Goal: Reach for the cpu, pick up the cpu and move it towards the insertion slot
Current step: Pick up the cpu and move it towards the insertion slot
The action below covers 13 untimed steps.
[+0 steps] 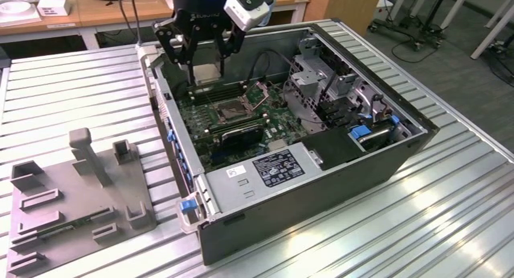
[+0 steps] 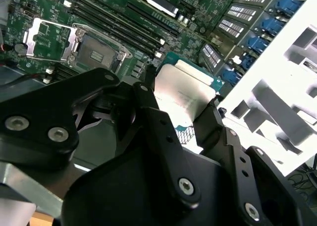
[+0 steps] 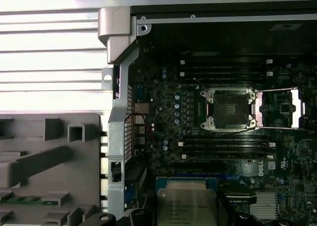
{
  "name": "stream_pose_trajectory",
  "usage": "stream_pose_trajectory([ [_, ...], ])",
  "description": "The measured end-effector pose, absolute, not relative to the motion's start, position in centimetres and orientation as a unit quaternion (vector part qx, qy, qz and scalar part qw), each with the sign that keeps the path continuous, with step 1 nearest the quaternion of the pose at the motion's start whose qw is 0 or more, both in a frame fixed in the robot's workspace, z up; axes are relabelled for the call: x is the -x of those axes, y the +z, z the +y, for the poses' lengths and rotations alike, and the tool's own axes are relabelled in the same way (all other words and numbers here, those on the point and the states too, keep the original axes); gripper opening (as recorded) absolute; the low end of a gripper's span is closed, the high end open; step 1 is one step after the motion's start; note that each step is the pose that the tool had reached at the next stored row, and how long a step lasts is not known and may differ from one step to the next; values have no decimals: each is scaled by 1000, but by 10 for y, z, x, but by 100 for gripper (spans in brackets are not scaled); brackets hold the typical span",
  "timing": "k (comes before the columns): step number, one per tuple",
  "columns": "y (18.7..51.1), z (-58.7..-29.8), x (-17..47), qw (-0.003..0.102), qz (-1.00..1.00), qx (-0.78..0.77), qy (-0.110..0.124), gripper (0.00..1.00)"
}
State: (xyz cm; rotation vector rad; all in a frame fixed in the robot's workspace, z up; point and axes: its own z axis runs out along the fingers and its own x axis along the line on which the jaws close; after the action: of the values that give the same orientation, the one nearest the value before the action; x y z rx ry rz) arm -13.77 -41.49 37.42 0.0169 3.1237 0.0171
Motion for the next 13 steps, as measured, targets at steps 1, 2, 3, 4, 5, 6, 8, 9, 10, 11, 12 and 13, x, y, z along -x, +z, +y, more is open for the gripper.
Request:
stream_pose_trajectory([
  [1,374,-415,138,9,1000,-6,6,55],
  [2,374,-415,137,9,1000,-5,6,55],
  [3,374,-414,136,9,1000,-5,5,55],
  [4,374,-414,135,9,1000,-5,5,55],
  [5,374,-414,135,9,1000,-5,6,55],
  [6,374,-414,134,9,1000,-5,6,55],
  [8,374,-413,134,9,1000,-5,5,55],
  [9,374,-413,133,9,1000,-5,5,55],
  [10,374,-413,133,9,1000,-5,5,55],
  [11,373,-413,133,9,1000,-5,6,55],
  [12,373,-413,132,9,1000,-5,5,55],
  [13,373,-413,132,9,1000,-5,5,55],
])
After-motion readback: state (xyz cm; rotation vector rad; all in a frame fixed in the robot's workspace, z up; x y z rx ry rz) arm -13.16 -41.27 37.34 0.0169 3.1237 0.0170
